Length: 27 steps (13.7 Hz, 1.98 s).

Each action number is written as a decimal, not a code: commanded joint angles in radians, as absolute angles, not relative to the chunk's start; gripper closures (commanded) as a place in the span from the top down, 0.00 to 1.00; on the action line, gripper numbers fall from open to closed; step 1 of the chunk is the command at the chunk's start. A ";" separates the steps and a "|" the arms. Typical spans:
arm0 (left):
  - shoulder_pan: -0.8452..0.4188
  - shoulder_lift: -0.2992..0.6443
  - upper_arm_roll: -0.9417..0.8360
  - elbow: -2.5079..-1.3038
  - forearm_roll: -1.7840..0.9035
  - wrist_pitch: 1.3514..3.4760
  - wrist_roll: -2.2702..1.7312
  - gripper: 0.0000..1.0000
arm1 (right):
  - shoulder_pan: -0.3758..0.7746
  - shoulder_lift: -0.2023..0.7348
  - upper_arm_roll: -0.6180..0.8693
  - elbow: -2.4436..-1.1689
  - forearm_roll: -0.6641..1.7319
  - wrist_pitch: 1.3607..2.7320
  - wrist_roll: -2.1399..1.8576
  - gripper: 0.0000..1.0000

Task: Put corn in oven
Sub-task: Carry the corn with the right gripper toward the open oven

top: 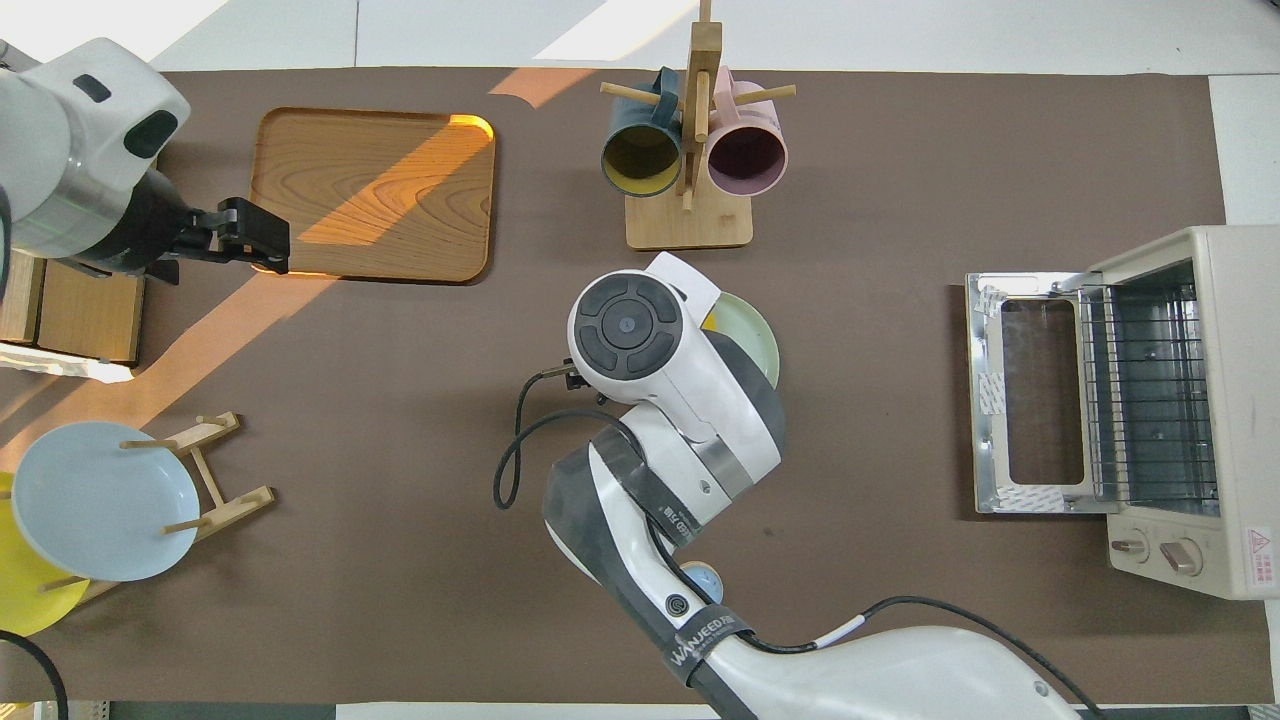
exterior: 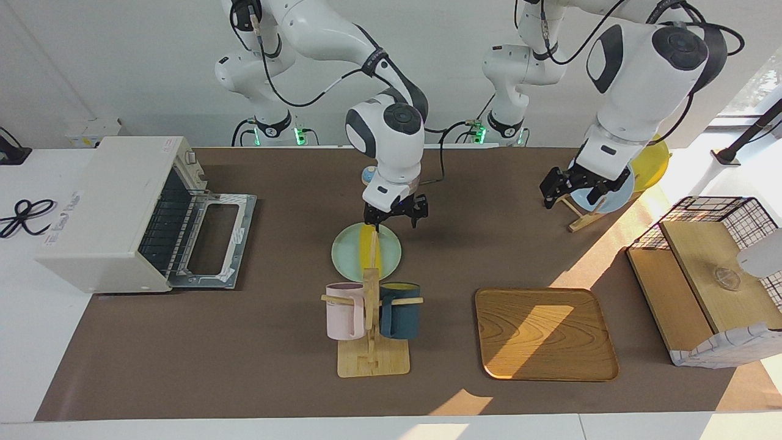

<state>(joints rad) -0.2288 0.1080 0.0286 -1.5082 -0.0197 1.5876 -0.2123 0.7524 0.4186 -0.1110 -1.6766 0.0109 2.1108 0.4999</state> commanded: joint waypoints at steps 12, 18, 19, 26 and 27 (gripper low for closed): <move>-0.170 -0.034 -0.021 -1.707 -0.012 1.646 -0.118 1.00 | 0.779 0.385 -0.110 -1.904 -0.020 2.324 0.488 0.19; -0.158 -0.028 -0.040 -1.701 -0.038 1.658 -0.126 1.00 | 0.733 0.397 -0.121 -1.705 -0.050 2.047 0.443 0.00; -0.158 -0.028 -0.040 -1.701 -0.038 1.658 -0.124 1.00 | 0.717 0.397 -0.123 -1.668 -0.072 1.983 0.445 0.00; -0.155 -0.034 -0.040 -1.706 -0.038 1.655 -0.120 1.00 | 0.470 0.229 -0.141 -1.745 -0.141 1.764 0.431 0.00; -0.155 -0.034 -0.040 -1.704 -0.038 1.655 -0.118 1.00 | 0.439 0.192 -0.141 -1.799 -0.141 1.761 0.425 0.00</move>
<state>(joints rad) -0.1757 -0.0033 -0.0261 -1.6704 -0.0261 1.6402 -0.1314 0.4944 0.2868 -0.1525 -1.6849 -0.1269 1.7626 0.4385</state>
